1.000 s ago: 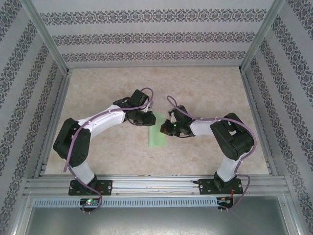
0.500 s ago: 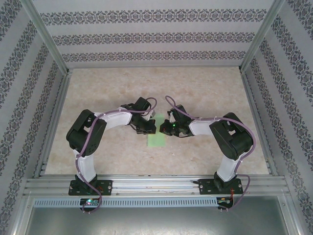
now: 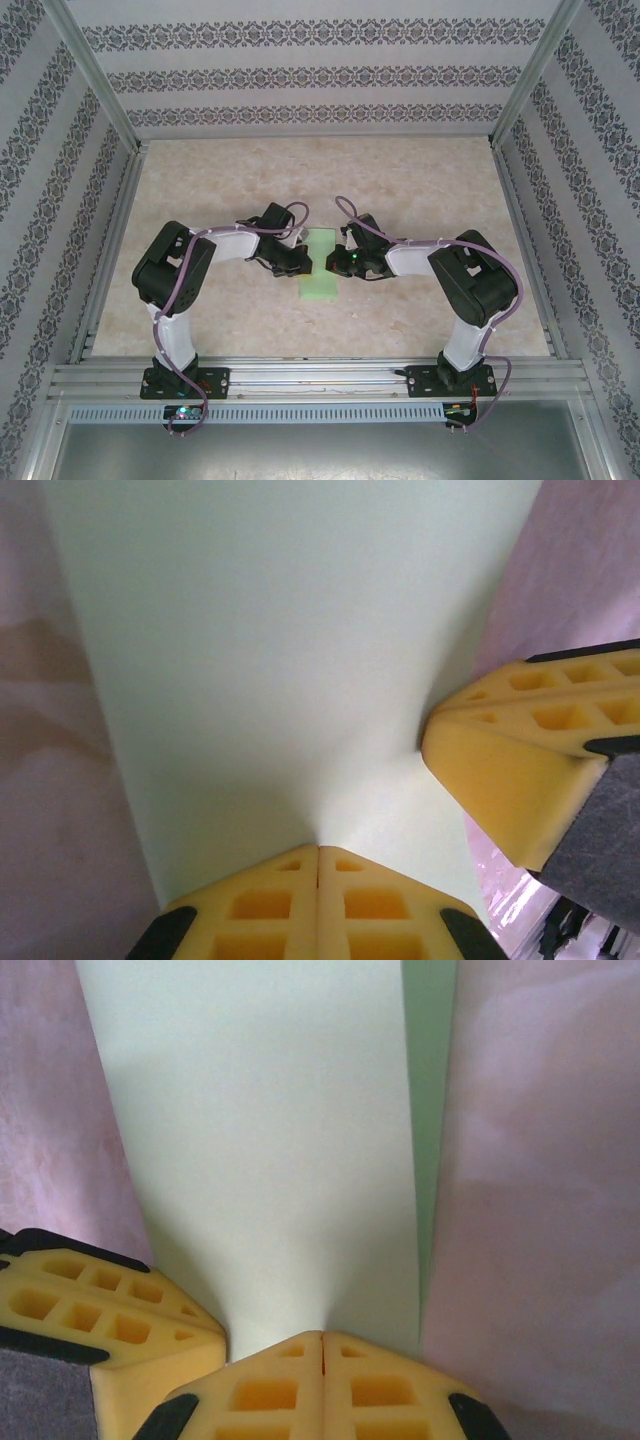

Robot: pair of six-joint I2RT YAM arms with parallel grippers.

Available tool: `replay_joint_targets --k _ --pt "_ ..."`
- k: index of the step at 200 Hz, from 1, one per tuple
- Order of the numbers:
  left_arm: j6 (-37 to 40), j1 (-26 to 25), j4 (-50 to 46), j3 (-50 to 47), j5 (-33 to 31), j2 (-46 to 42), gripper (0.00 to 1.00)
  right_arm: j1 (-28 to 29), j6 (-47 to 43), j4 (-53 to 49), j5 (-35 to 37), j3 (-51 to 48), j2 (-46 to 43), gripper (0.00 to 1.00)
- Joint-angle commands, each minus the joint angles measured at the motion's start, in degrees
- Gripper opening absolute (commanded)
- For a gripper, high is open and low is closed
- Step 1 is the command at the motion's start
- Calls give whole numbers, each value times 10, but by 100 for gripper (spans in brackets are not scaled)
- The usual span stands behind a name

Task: Fold a paper plane with a square sheet of paper (fold left side to right side)
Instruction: First fold the square sheet of paper in half at the center of the table, then hold the square sheet of paper at the center of the table.

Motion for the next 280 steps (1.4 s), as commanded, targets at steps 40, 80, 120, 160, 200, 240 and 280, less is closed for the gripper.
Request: replay_joint_targets --k 40,80,120,160,200,240,280 --pt "14 78 -25 -79 -46 -28 1 -17 -25 -114 70 -39 29 0" --pt "17 87 -25 -82 -31 -65 1 -15 -26 -109 59 -37 20 0" --pt "-5 71 17 -76 14 -102 1 -12 -27 -108 54 -28 14 0" --pt "-28 27 50 -43 43 -60 1 -9 -27 -108 54 -24 19 0" --pt "-37 0 71 -22 42 -16 0 -5 -27 -108 52 -23 24 0" --pt "-29 -1 64 -21 22 7 0 -2 -27 -108 51 -21 21 0" --pt "-20 -1 48 -31 4 16 0 0 -29 -97 33 -16 8 0"
